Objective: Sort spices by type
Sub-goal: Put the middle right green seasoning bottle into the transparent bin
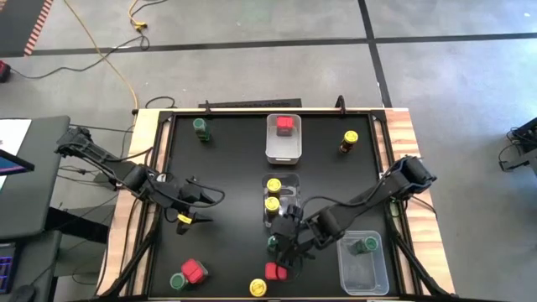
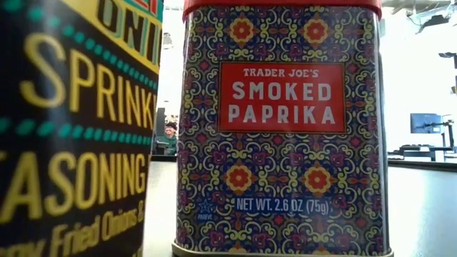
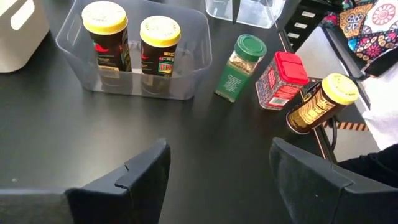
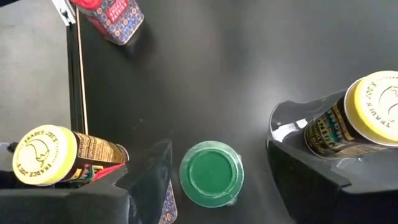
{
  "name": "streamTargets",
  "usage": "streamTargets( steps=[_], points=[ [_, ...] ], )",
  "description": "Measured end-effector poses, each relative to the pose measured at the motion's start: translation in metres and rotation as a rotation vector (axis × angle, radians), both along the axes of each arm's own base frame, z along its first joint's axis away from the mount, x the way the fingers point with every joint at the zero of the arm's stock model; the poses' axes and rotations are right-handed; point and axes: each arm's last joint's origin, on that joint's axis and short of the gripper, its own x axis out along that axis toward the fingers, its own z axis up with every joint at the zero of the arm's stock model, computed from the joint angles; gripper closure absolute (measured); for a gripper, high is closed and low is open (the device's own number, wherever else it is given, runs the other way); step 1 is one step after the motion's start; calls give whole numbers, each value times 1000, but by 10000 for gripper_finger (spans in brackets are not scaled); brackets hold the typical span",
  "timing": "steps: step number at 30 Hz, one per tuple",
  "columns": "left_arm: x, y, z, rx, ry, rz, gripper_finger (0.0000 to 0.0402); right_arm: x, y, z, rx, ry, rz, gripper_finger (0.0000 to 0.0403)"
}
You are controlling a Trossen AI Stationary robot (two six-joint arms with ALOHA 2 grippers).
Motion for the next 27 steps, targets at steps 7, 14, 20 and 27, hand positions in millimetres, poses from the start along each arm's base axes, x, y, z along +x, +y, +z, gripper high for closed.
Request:
streamTargets(
  steps=[7, 14, 20, 27],
  points=[
    [0, 0, 0, 2, 5, 0, 141, 2, -5, 0, -2, 3, -14, 91],
    [0, 0, -1, -6, 7, 5, 141, 5, -11, 0, -21, 7, -13, 31],
    [0, 0, -1, -5, 11, 6, 141, 4, -10, -1, 1, 8, -38, 10],
    [0, 0, -1, -6, 11, 6, 141, 3, 1, -12, -74, 32, 61, 16]
  ],
)
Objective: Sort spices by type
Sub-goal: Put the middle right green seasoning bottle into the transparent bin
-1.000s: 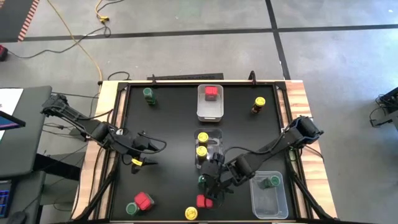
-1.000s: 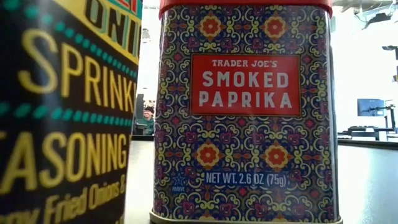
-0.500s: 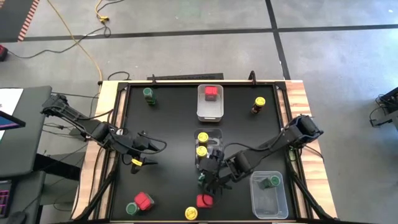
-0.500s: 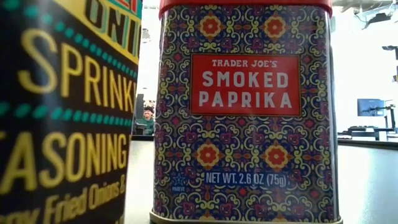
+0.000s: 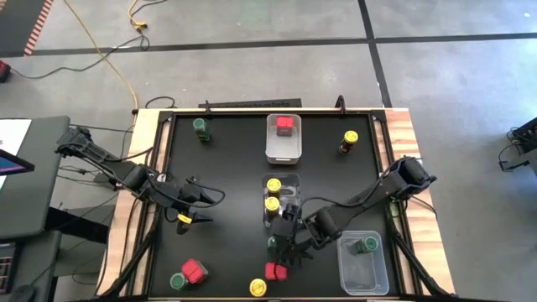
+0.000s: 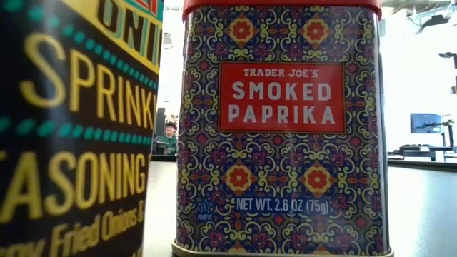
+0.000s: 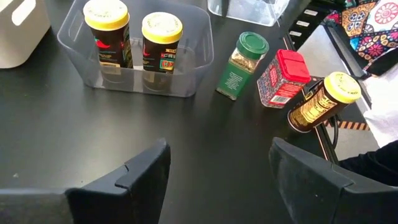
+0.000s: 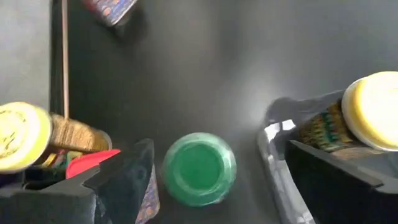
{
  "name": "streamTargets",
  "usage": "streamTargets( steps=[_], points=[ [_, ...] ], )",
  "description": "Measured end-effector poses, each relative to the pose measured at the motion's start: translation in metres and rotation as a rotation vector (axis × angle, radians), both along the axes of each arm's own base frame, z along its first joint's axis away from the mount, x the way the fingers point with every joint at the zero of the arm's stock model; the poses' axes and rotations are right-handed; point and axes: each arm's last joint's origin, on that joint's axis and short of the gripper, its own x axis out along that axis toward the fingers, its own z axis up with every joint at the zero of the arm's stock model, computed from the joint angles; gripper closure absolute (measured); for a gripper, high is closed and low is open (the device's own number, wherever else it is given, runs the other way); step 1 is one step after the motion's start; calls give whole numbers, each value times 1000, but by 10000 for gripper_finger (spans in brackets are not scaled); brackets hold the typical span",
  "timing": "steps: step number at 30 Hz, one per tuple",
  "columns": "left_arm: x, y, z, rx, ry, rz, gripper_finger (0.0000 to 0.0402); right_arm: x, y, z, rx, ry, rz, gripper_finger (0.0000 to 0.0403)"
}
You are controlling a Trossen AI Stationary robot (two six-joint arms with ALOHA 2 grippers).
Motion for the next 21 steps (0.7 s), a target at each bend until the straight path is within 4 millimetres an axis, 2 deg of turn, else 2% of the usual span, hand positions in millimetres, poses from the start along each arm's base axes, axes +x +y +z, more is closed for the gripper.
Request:
streamTargets(
  steps=[8, 21],
  points=[
    [0, 0, 0, 5, -2, -3, 141, 2, 0, -8, -34, 29, 25, 23],
    [0, 0, -1, 8, 7, -2, 140, 5, 4, -15, 141, 40, -135, 24]
  ],
)
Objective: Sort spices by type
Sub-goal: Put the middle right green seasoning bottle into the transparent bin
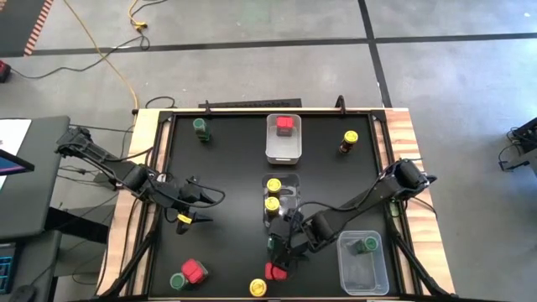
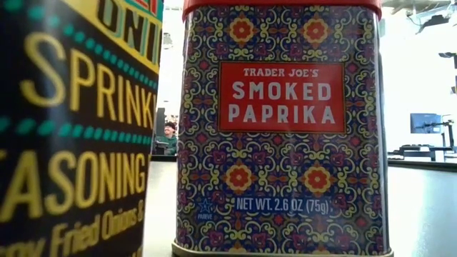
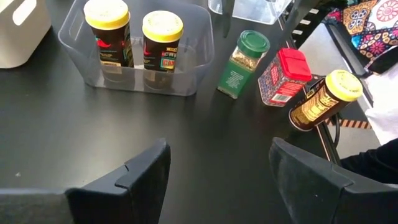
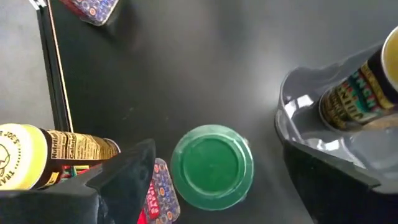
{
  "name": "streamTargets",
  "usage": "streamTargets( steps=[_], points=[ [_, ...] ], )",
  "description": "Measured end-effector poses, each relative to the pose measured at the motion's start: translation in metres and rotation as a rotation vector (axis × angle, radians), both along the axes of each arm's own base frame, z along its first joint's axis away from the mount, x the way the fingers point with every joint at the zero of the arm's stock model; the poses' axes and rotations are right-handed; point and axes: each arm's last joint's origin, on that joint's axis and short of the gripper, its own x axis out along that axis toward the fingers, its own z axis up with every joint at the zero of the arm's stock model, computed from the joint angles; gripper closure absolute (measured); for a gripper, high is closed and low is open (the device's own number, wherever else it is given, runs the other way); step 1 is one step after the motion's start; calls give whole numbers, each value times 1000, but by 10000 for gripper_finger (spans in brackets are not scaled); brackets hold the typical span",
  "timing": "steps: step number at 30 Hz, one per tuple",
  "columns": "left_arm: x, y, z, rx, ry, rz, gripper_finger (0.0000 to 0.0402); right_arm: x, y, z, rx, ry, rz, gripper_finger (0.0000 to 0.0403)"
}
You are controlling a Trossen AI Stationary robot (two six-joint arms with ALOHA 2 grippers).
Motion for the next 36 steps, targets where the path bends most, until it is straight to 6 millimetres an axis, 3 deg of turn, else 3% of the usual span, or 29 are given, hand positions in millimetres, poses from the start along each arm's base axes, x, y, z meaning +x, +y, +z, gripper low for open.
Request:
streamTargets(
  steps=[21, 36],
  points=[
    [-1, 0, -1, 12, 13, -2, 140, 7, 2, -26, 63, 90, -27, 24],
    [-2, 1, -3, 28, 33, -3, 140, 10, -5, -25, 42, 86, -21, 24]
  ],
)
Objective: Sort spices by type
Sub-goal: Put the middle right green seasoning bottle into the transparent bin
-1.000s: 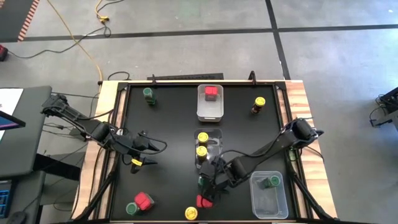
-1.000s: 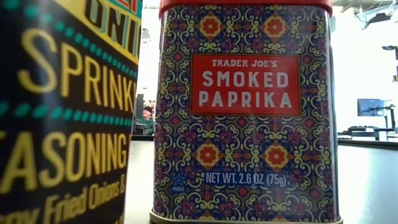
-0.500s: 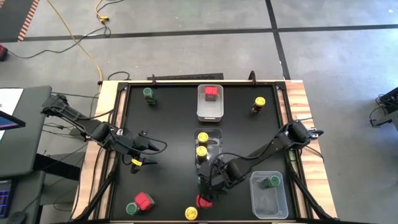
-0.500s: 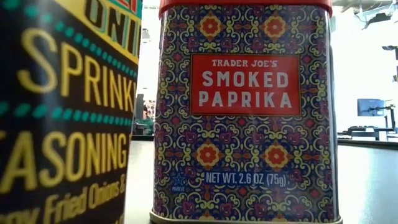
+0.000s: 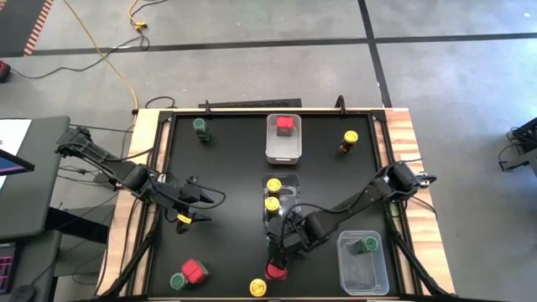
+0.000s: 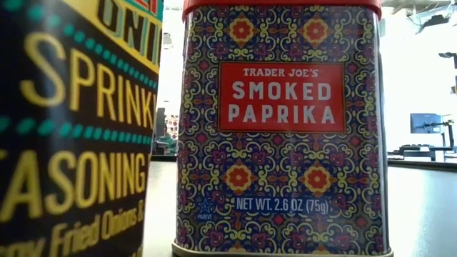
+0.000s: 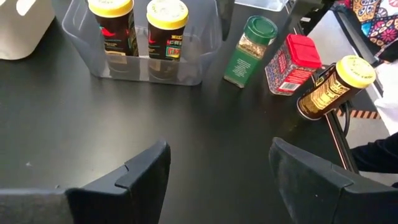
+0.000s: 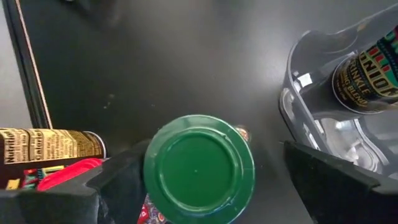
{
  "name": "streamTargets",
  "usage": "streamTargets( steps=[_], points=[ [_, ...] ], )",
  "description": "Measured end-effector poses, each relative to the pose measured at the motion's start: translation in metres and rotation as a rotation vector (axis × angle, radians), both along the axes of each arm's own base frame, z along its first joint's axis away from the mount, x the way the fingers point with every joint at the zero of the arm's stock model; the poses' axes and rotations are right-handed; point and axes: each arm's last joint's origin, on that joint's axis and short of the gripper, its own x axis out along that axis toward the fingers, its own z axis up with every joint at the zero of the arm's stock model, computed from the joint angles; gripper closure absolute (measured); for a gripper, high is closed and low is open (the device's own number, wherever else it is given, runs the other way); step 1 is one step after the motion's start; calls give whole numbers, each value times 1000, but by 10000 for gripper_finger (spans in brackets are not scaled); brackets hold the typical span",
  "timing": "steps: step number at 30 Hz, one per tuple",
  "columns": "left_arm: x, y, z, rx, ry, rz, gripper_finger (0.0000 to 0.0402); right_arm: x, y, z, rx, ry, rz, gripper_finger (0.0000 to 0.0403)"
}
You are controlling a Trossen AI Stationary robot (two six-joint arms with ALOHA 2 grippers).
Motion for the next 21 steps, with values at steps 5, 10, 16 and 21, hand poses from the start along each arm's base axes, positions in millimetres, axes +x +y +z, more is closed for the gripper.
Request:
streamTargets(
  steps=[5, 10, 16, 21],
  points=[
    [0, 0, 0, 5, -2, 6, 140, 0, -1, 0, -3, 0, 2, 24],
    [0, 0, 0, 9, -2, 4, 141, 0, -1, 0, -3, 1, 3, 34],
    [0, 0, 0, 10, -1, 4, 141, 0, -1, 0, -3, 0, 3, 71],
    [0, 0, 0, 10, -1, 4, 141, 0, -1, 0, -12, 0, 20, 99]
  ],
)
